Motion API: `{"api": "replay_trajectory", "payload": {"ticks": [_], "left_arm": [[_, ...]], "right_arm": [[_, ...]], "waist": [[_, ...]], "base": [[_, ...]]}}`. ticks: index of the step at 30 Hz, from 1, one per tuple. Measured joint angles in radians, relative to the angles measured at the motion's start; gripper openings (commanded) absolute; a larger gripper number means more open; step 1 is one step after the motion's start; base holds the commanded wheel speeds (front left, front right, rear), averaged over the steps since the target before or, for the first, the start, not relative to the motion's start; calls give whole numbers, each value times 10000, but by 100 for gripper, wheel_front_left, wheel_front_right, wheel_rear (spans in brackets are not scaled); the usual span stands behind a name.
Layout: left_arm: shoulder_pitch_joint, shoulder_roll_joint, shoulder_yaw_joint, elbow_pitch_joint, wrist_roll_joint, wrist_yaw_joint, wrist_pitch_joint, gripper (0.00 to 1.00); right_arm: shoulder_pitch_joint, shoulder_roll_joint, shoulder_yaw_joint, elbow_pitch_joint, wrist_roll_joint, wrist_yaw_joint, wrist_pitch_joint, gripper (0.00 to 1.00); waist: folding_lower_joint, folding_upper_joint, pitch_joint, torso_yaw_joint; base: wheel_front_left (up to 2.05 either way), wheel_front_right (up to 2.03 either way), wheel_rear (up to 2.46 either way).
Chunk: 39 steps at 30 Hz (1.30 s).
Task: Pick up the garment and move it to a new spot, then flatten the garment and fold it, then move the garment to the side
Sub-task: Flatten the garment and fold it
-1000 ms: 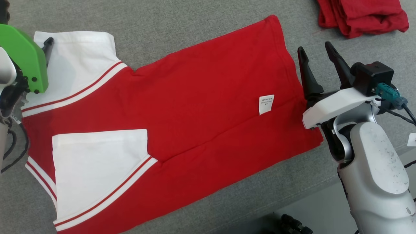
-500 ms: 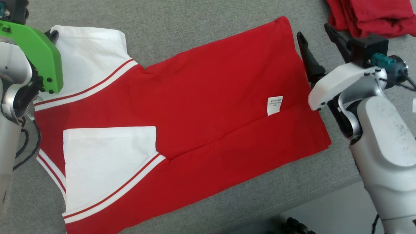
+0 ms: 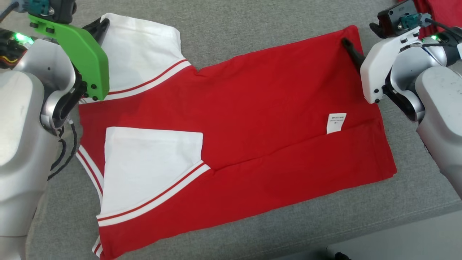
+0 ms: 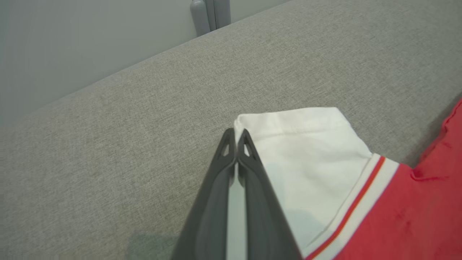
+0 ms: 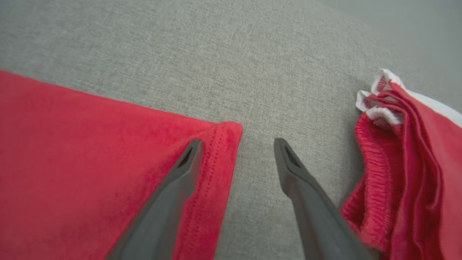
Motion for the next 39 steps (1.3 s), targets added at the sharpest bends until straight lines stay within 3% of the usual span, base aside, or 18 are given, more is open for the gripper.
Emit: {"api": "replay_trajectory", "payload": {"ticks": [8, 11, 15, 17, 30, 39], "left_arm": [[-35, -75, -332, -207, -121, -12, -213, 0], [-42, -71, -384, -249, -167, -13, -238, 0], [-81, -42, -389, -268, -192, -13, -311, 0], [-82, -33, -382, -270, -194, -12, -355, 0], [-45, 98, -109, -468, -341, 59, -1137, 0], [2220, 568, 282, -2288, -748, 462, -2038, 0]], "right_arm": [[-764, -430, 1344, 807, 1369, -2, 328, 100], [-993, -502, 1822, 951, 1852, -4, 330, 49], [-1273, -608, 2429, 1103, 2288, 2, 98, 25], [-1360, -675, 2652, 1197, 2424, 4, -222, 0], [-1727, -671, 3233, 2215, 2562, 4, -2886, 0], [-520, -938, 3200, 1825, 2702, 2, -4752, 0]], "waist": [[0, 0, 7, 316], [0, 0, 46, 337], [0, 0, 102, 353], [0, 0, 113, 352], [0, 0, -208, 268], [-1, 0, -884, 302]], "base": [[0, 0, 0], [0, 0, 0], [0, 0, 0], [0, 0, 0], [0, 0, 0], [0, 0, 0]]}}
